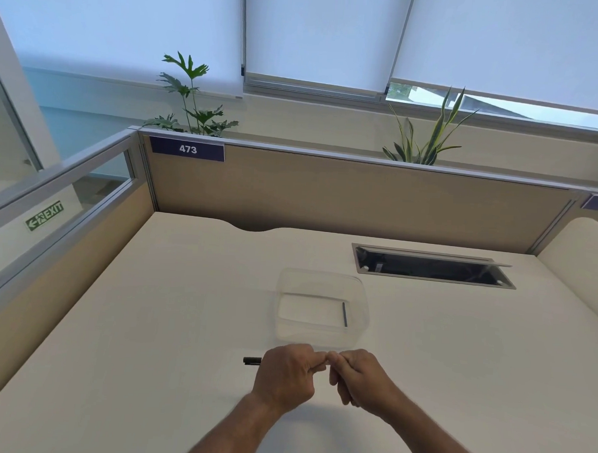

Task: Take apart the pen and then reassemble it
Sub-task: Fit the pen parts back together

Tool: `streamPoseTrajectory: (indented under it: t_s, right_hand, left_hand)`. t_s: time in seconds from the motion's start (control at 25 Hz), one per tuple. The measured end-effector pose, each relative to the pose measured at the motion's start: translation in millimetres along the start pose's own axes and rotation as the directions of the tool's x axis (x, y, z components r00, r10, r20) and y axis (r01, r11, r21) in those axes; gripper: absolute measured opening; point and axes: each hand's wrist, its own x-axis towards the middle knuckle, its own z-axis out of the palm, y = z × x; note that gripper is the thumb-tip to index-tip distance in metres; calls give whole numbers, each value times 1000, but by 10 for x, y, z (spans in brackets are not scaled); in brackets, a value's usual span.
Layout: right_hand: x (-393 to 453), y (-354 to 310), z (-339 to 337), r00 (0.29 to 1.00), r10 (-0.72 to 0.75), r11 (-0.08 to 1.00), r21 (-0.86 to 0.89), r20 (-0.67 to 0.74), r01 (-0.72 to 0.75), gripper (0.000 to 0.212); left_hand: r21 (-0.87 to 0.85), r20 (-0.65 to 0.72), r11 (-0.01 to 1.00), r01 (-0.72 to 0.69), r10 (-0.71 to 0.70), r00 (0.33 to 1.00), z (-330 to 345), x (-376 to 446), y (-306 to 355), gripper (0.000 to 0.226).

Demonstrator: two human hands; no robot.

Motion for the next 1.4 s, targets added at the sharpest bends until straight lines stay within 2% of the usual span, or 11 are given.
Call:
streamPoseTrajectory:
  t_s: [0.32, 0.48, 0.6, 0.68, 0.84, 0.92, 1.04, 1.16, 1.4]
  right_hand:
    - [-6, -78, -22, 991, 110, 972, 199, 77, -123, 54]
    - [1, -148, -67, 985, 123, 959, 239, 125, -151, 56]
    - [5, -174, -136, 979, 121, 966, 206, 165, -155, 57]
    - [7, -155, -153, 985, 99, 981, 150, 140, -119, 55]
    - [-25, -41, -139, 999, -52, 999, 16, 16, 52, 26]
    - [-25, 20, -129, 992, -122, 992, -35, -24, 122, 21]
    - [-12, 76, -98, 977, -194, 973, -148, -93, 179, 26]
    - [8, 84, -68, 961, -233, 965, -153, -148, 211, 37]
    - [38, -14, -16, 999, 15, 999, 39, -43, -13, 63]
  left_hand:
    - [84, -24, 996, -40, 42, 999, -40, 30, 36, 13]
    - [72, -37, 996, -54, 57, 998, -67, 53, 52, 13]
    - [93, -31, 995, -39, 42, 999, -65, 61, 67, 11]
    - [108, -9, 994, -9, 10, 1000, -57, 69, 65, 13]
    - [131, 42, 991, 26, -32, 999, -51, 96, 34, 27]
    - [117, 64, 993, 32, -39, 997, -31, 95, 20, 29]
    - [66, 103, 996, 57, -64, 993, 1, 91, -10, 27]
    - [48, 95, 997, 53, -58, 994, 15, 93, -3, 24]
    - [-34, -54, 999, 9, -11, 998, 22, 67, 16, 15]
